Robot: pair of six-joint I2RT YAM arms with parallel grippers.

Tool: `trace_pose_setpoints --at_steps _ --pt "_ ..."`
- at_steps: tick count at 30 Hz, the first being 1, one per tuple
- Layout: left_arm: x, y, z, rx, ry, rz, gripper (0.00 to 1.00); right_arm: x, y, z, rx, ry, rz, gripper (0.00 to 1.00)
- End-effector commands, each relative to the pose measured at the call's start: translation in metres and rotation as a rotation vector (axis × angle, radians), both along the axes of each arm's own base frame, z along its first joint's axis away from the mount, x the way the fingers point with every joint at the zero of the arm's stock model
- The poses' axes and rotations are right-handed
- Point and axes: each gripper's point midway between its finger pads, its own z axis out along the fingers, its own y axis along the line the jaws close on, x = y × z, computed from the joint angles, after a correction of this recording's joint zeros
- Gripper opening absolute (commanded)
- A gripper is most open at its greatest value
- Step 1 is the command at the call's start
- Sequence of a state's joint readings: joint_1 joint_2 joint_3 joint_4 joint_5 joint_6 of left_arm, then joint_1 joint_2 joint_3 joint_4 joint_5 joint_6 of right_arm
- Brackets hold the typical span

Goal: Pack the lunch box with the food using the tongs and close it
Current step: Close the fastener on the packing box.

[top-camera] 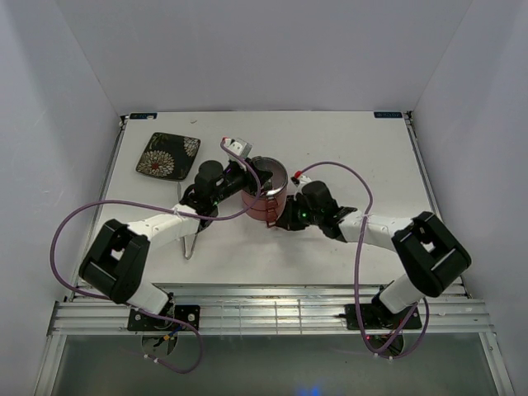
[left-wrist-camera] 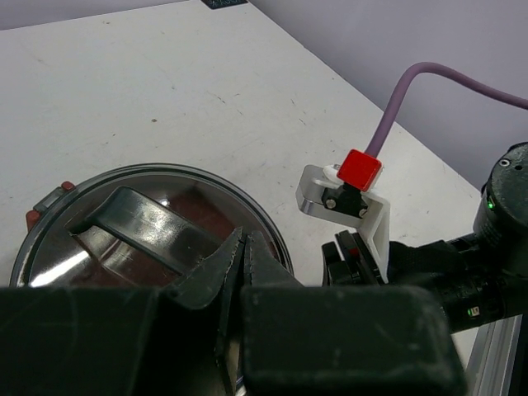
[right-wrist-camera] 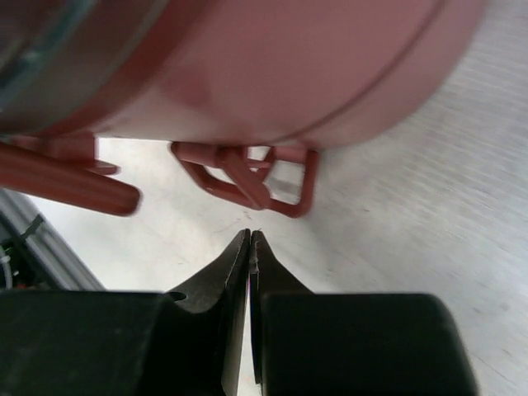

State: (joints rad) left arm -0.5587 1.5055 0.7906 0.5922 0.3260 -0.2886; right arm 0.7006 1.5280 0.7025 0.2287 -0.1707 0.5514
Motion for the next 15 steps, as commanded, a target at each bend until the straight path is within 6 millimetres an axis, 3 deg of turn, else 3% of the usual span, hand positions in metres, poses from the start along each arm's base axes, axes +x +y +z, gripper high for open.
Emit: trace_pose_setpoints --at_steps 1,8,15 --pt "-0.019 0.013 -0.057 0.114 0.181 0.007 0.14 0.0 0.019 0.016 0.113 -0.021 0.069 0.08" --pt "-0.018 0.013 -0.057 0.112 0.19 0.015 0.13 0.008 0.016 0.014 0.142 -0.014 0.068 0.08" --pt "-0.015 0.014 -0.062 0.122 0.198 0.028 0.13 0.025 0.0 0.005 0.136 -0.002 0.01 0.08"
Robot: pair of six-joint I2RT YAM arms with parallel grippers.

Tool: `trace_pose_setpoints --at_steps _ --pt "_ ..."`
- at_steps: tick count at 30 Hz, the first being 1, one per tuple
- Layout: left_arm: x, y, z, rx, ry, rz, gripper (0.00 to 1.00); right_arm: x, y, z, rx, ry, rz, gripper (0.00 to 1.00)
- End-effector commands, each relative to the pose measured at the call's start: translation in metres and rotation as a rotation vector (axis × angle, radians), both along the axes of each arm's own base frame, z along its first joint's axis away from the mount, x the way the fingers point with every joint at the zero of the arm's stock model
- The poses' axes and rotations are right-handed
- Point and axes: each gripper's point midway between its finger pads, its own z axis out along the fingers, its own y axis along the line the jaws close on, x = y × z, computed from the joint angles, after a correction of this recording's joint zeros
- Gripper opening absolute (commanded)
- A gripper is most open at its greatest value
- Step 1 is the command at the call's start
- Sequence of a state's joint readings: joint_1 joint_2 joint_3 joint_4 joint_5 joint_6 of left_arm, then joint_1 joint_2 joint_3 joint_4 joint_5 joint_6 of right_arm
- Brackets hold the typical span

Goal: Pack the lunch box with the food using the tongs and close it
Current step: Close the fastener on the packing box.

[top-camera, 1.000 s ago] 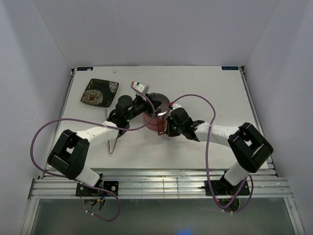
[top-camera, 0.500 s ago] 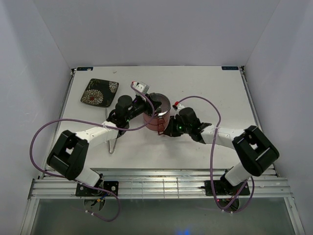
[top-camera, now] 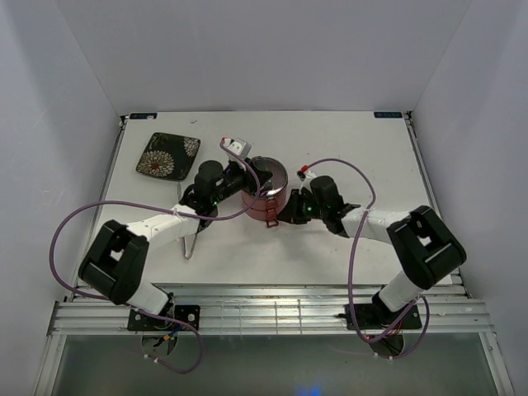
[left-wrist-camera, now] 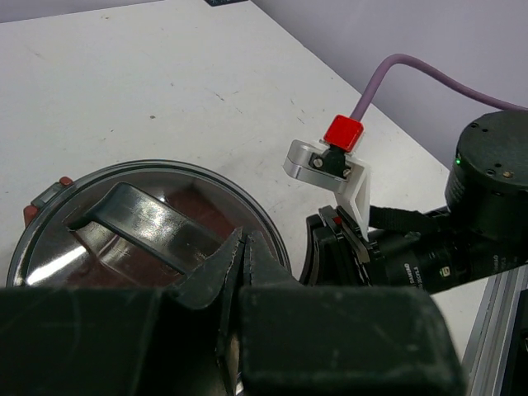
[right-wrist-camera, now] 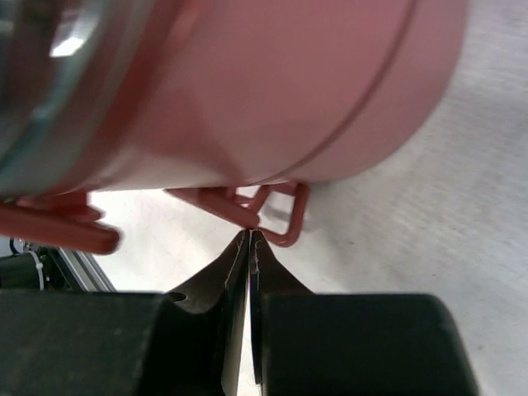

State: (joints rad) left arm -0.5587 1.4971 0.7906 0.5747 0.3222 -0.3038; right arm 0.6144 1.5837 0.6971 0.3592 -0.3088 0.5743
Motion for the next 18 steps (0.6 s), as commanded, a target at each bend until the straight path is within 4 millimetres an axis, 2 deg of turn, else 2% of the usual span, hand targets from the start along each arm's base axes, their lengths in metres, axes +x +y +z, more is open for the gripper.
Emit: trace_pose_setpoints --at_steps 1,13,18 --pt "-0.0128 0.0127 -0.0618 0.127 0.18 0.023 0.13 0.0068 -0.0017 -0.0042 0.017 -0.004 -0.005 0.08" --pt "-0.0116 0.0122 -0.0637 0.133 0.18 0.022 0.12 0.0144 -0.0052 -0.0055 0.019 -0.006 -0.018 0.08" --pt "-0.0111 0.0127 -0.0625 0.135 0.175 0.024 0.12 0.0057 -0.0067 -0.0053 0.026 -0.001 0.006 0.08"
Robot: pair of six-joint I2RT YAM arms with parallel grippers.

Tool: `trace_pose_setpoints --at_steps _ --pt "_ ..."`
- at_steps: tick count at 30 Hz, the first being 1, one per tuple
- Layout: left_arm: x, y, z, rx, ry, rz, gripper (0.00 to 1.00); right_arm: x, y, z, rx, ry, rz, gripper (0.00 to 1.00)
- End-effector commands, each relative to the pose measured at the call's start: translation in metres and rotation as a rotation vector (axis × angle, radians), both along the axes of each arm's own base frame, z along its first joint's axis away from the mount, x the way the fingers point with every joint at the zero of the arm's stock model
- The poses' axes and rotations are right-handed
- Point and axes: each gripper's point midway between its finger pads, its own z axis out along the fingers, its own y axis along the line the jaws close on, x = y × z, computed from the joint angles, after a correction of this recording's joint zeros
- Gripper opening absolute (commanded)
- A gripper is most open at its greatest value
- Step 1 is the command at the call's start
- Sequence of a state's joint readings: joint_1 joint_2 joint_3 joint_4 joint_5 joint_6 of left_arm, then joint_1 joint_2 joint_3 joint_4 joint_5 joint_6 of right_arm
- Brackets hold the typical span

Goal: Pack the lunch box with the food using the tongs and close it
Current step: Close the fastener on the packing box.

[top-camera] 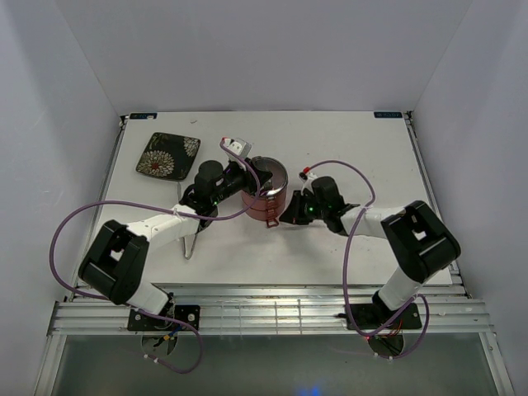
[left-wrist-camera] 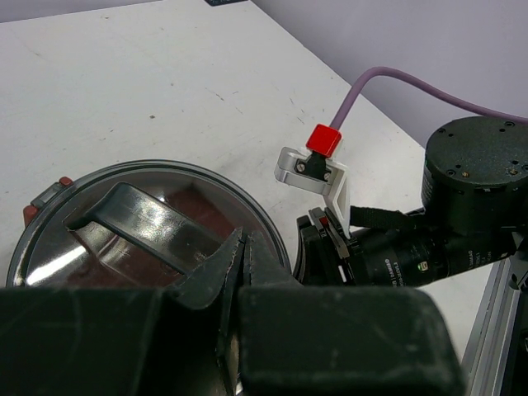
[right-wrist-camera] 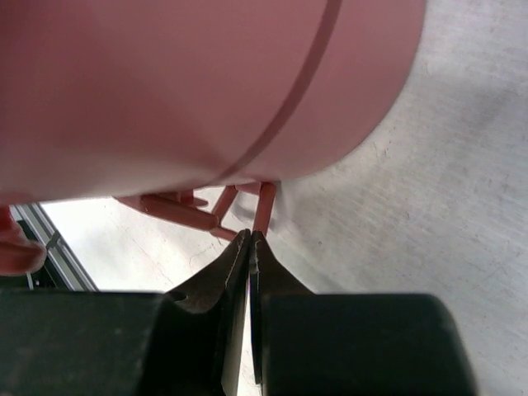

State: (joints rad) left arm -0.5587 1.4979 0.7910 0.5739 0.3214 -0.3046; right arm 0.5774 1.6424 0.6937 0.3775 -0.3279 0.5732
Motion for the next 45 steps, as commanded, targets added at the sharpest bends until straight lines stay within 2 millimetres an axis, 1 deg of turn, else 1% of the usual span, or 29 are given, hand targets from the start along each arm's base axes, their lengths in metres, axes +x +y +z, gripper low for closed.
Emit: trace_pose_setpoints --at_steps 1,6,9,12,13,18,21,24,25,26,30,37,43,45 --pt "-0.011 0.013 -0.062 0.136 0.171 0.025 0.12 -0.003 0.002 0.016 0.047 -0.046 0.032 0.08" --pt "-0.01 0.013 -0.06 0.135 0.168 0.029 0.12 -0.01 0.003 0.015 0.055 -0.049 0.067 0.08" --pt "-0.01 0.013 -0.06 0.134 0.168 0.028 0.12 -0.018 -0.001 0.008 0.042 -0.04 0.071 0.08" --pt "-0.01 0.013 -0.06 0.135 0.17 0.028 0.12 -0.021 -0.005 0.004 0.027 -0.049 0.063 0.08" --pt "-0.011 0.013 -0.06 0.135 0.17 0.028 0.12 -0.023 -0.007 0.0 0.02 -0.044 0.056 0.08" --pt "-0.011 0.012 -0.059 0.129 0.174 0.023 0.12 -0.027 -0.004 -0.008 0.028 -0.027 0.057 0.08" --pt "-0.011 0.013 -0.057 0.127 0.169 0.026 0.12 -0.03 0.002 -0.011 0.03 -0.024 0.048 0.08" --pt "-0.011 0.012 -0.056 0.123 0.17 0.025 0.12 -0.027 0.007 -0.01 0.067 -0.032 0.026 0.08" --pt "-0.011 0.012 -0.055 0.123 0.168 0.023 0.12 -0.028 0.005 -0.014 0.063 -0.019 0.016 0.08" --pt "-0.011 0.012 -0.056 0.123 0.172 0.022 0.12 -0.026 0.007 -0.012 0.077 -0.022 0.003 0.08" --pt "-0.011 0.011 -0.056 0.121 0.172 0.019 0.12 -0.021 0.006 -0.019 0.067 -0.012 -0.025 0.08" --pt "-0.011 0.011 -0.054 0.119 0.17 0.019 0.12 -0.012 0.009 -0.019 0.081 -0.02 -0.053 0.08" --pt "-0.014 0.012 -0.053 0.111 0.174 0.018 0.11 -0.008 0.013 -0.019 0.091 -0.022 -0.05 0.08" --pt "-0.014 0.012 -0.051 0.11 0.169 0.018 0.11 -0.006 0.016 -0.017 0.1 -0.026 -0.047 0.08"
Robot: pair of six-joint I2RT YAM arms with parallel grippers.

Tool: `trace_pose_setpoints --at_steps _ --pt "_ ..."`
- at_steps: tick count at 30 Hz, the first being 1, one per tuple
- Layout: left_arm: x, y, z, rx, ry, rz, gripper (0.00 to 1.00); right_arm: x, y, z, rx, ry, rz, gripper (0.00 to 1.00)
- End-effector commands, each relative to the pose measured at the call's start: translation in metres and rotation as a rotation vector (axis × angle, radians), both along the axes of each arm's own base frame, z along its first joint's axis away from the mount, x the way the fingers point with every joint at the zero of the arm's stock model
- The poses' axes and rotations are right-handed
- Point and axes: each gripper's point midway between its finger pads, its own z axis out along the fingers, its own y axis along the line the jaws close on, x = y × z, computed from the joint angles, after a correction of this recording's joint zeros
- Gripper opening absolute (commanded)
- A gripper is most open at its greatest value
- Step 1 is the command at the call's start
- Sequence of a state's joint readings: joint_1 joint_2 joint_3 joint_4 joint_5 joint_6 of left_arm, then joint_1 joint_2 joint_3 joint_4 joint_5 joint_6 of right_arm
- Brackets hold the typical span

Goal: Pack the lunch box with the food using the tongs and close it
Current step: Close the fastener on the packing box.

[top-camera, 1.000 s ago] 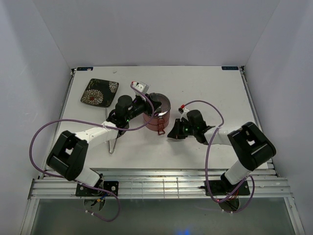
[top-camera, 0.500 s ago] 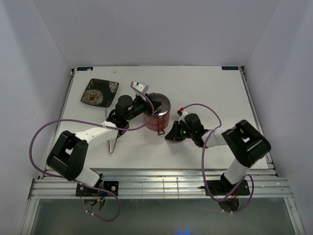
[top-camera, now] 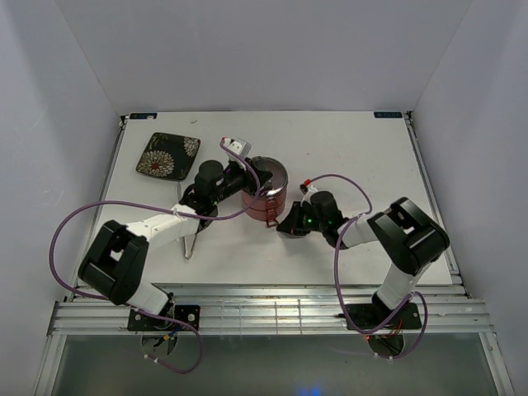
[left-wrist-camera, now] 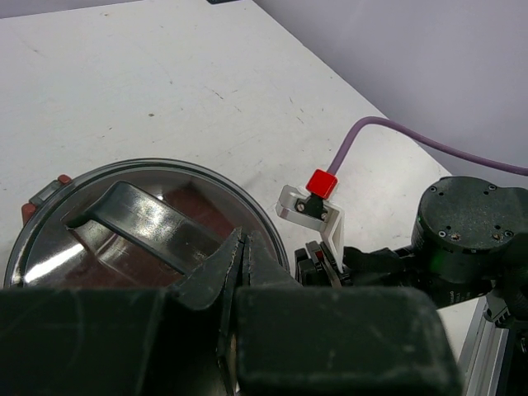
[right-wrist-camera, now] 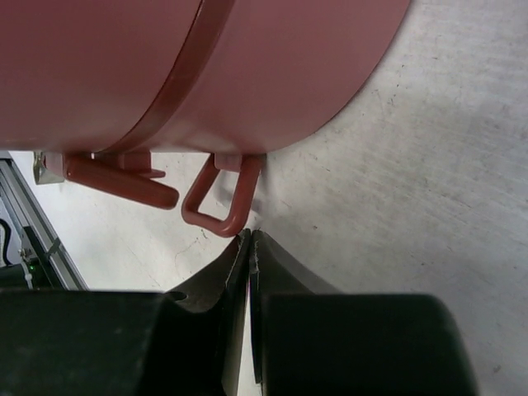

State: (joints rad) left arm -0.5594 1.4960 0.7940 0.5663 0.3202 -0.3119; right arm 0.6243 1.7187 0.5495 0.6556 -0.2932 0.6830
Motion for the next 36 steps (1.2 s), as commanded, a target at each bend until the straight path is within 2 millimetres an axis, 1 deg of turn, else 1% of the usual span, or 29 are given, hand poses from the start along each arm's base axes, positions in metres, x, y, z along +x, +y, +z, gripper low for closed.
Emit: trace_pose_setpoints --at_steps 1,9,18,23,26,27,28,29,30,31,32,33,34,35,36 --pt "-0.014 0.012 -0.052 0.113 0.162 0.016 0.11 0.015 0.01 0.014 0.038 -0.05 -0.01 0.08" --pt "-0.016 0.012 -0.053 0.109 0.17 0.01 0.11 0.027 0.016 0.032 0.072 -0.081 -0.034 0.08" --pt "-0.018 0.01 -0.058 0.1 0.193 -0.002 0.1 0.036 0.019 0.036 0.092 -0.071 -0.054 0.08" --pt "-0.019 0.008 -0.052 0.09 0.184 -0.008 0.1 0.039 0.016 0.034 0.09 -0.067 -0.069 0.08" --pt "-0.017 0.008 -0.046 0.083 0.17 -0.004 0.1 0.035 0.01 0.031 0.088 -0.058 -0.065 0.08" --pt "-0.014 0.007 -0.038 0.076 0.151 0.0 0.11 0.032 0.008 0.031 0.09 -0.057 -0.055 0.08" --pt "-0.011 0.007 -0.031 0.073 0.136 0.006 0.13 0.03 0.004 0.03 0.084 -0.056 -0.054 0.08" --pt "-0.007 0.009 -0.027 0.076 0.126 0.026 0.16 0.029 0.0 0.033 0.078 -0.074 -0.05 0.08" --pt "-0.004 0.009 -0.018 0.073 0.11 0.036 0.19 0.022 -0.006 0.026 0.056 -0.067 -0.047 0.08" --pt "0.001 0.008 -0.004 0.068 0.094 0.048 0.22 0.019 -0.01 0.024 0.038 -0.067 -0.045 0.08" --pt "0.008 0.01 0.003 0.075 0.081 0.075 0.33 0.019 -0.015 0.028 0.024 -0.086 -0.048 0.08" --pt "0.013 0.011 0.01 0.079 0.072 0.091 0.39 0.014 -0.024 0.02 -0.023 -0.079 -0.05 0.08" --pt "0.019 0.01 0.025 0.082 0.058 0.104 0.43 0.012 -0.028 0.02 -0.038 -0.083 -0.051 0.08" --pt "0.024 0.012 0.031 0.09 0.044 0.122 0.48 0.012 -0.03 0.031 -0.037 -0.112 -0.056 0.08" --pt "0.028 0.013 0.037 0.103 0.025 0.133 0.5 0.009 -0.036 0.03 -0.072 -0.113 -0.054 0.11"
